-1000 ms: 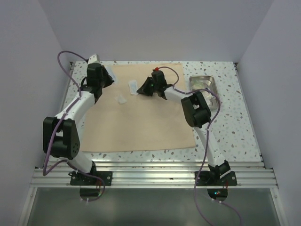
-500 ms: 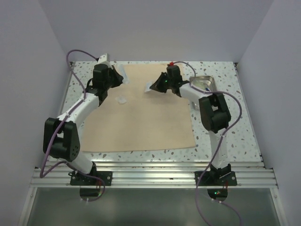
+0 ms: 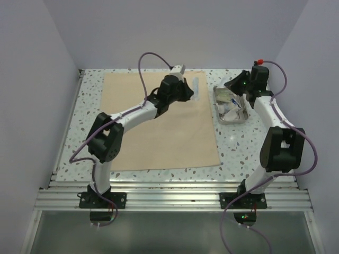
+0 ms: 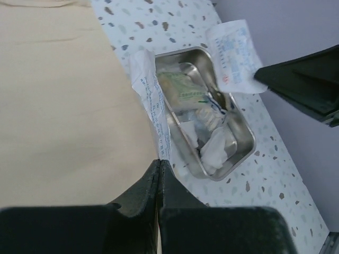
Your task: Prepare the surgical pack
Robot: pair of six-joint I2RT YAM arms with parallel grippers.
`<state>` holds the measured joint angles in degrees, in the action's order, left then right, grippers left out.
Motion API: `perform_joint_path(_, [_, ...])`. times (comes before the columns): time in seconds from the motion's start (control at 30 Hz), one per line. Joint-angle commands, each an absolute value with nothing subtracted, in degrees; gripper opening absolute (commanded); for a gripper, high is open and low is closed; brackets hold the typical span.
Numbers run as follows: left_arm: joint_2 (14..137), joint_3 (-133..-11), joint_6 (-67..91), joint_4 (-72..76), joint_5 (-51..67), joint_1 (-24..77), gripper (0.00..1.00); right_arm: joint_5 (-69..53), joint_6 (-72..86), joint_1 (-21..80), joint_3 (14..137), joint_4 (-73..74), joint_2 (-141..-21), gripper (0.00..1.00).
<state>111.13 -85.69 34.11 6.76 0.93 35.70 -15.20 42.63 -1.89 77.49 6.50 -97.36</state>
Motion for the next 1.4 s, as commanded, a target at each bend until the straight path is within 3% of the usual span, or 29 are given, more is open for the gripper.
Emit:
perform_joint_path(0.0, [117.32,-95.25,35.77,13.62,2.54,39.8,0.0,-17.05,39.11,-4.39,74.1,10.02,-94.75,0.0])
perform_joint_path(0.13, [126.71,-106.05,36.65,16.42,4.22,42.8,0.0,-16.97,38.24,-6.15,69.44,9.84,-94.31,0.0])
perform_joint_path(0.37, [135.43,-112.5,40.95,22.32,7.73,44.47,0.0,-10.11,36.66,-7.82,64.86,10.72,-94.21,0.0])
perform_joint_path(0.4, [136.66,-112.85,41.04,23.02,7.91,44.65,0.0,-10.28,36.48,-8.0,65.3,11.16,-94.74,0.18])
perform_joint_path(0.5, [138.42,-114.43,41.57,23.38,7.74,45.26,0.0,-9.41,36.56,-8.35,64.87,11.51,-93.7,0.52])
perform_joint_path(0.73, [141.68,-116.27,43.15,23.38,4.84,47.72,0.0,-0.19,37.53,-9.75,63.64,13.19,-84.74,0.54])
perform_joint_path(0.93, [146.95,-122.76,44.47,18.47,4.75,48.78,0.0,-1.32,37.62,-10.19,62.67,12.22,-81.92,0.53])
perform_joint_path(0.97, [147.39,-123.74,44.47,17.33,5.09,48.95,0.03,-1.67,37.62,-10.28,62.49,12.13,-81.83,0.53])
perform_joint_path(1.0, [147.83,-124.62,43.86,16.53,5.36,49.13,0.17,-1.84,37.88,-10.37,62.4,11.87,-81.74,0.53])
perform_joint_path(1.07, [147.57,-124.89,43.07,15.3,4.4,49.3,0.32,-2.2,38.14,-10.37,61.97,11.34,-81.12,0.53])
perform_joint_path(1.1, [146.7,-124.37,42.02,14.6,3.96,49.31,0.44,-2.89,38.32,-10.37,61.96,10.9,-81.12,0.53])
perform_joint_path(1.2, [143.98,-123.49,40.44,13.28,2.03,49.31,0.59,-4.04,38.58,-10.37,62.4,10.9,-81.3,0.53])
perform_joint_path(1.37, [133.02,-119.28,34.2,8.18,-4.47,48.78,0.73,-6.33,38.85,-10.37,61.62,9.32,-80.69,0.52])
